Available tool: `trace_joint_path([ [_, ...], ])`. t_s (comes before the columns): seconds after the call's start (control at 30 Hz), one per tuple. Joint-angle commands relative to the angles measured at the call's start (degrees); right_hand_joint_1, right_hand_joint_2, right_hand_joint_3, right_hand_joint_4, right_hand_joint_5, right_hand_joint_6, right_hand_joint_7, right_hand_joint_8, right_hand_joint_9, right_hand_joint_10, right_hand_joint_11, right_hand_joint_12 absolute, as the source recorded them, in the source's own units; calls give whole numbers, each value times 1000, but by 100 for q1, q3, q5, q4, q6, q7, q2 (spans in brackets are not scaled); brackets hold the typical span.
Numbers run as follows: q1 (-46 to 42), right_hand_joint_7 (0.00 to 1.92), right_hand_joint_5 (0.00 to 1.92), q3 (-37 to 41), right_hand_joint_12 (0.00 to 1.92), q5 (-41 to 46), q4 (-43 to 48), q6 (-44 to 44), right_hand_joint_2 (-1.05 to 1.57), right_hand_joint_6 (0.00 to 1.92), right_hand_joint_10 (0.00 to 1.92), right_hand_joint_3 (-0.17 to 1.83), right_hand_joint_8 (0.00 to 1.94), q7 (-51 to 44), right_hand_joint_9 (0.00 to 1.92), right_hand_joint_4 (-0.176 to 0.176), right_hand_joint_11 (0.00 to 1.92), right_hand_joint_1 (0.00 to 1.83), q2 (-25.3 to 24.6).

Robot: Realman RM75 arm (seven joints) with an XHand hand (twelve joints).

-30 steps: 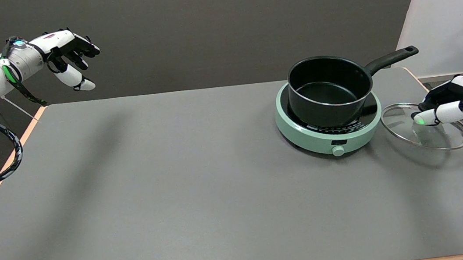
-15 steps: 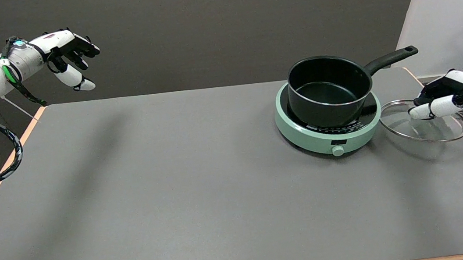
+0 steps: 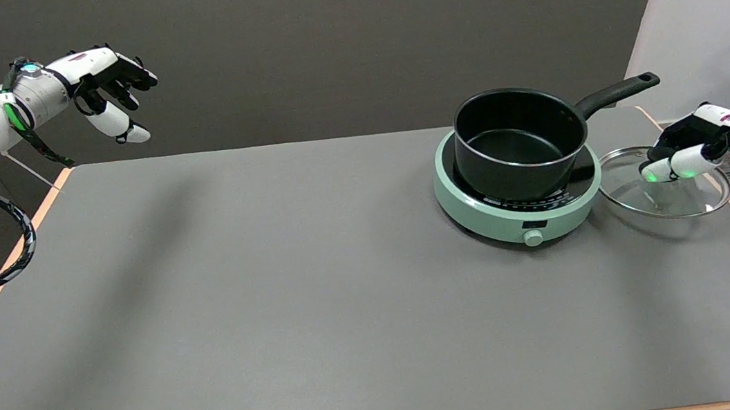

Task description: Place the pot lid onto the table.

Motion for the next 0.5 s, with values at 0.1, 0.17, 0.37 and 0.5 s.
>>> trace_joint_path([
  [0.1,611,884,729,-536,1828,-893,-252,810,1226,1152,1782,-29,1434,1,782,-176,341,1226,-330],
  [0.17,611,902,745,-536,1844,-893,-268,854,1181,1128,1761,45,1409,1,797,-176,343,1234,-341],
  [0.37,635,897,737,-536,1831,-901,-300,942,1197,1135,1780,17,1414,1,776,-176,312,1233,-346],
  [0.5,643,898,738,-536,1828,-901,-324,961,1196,1136,1780,18,1411,1,773,-176,306,1233,-346],
])
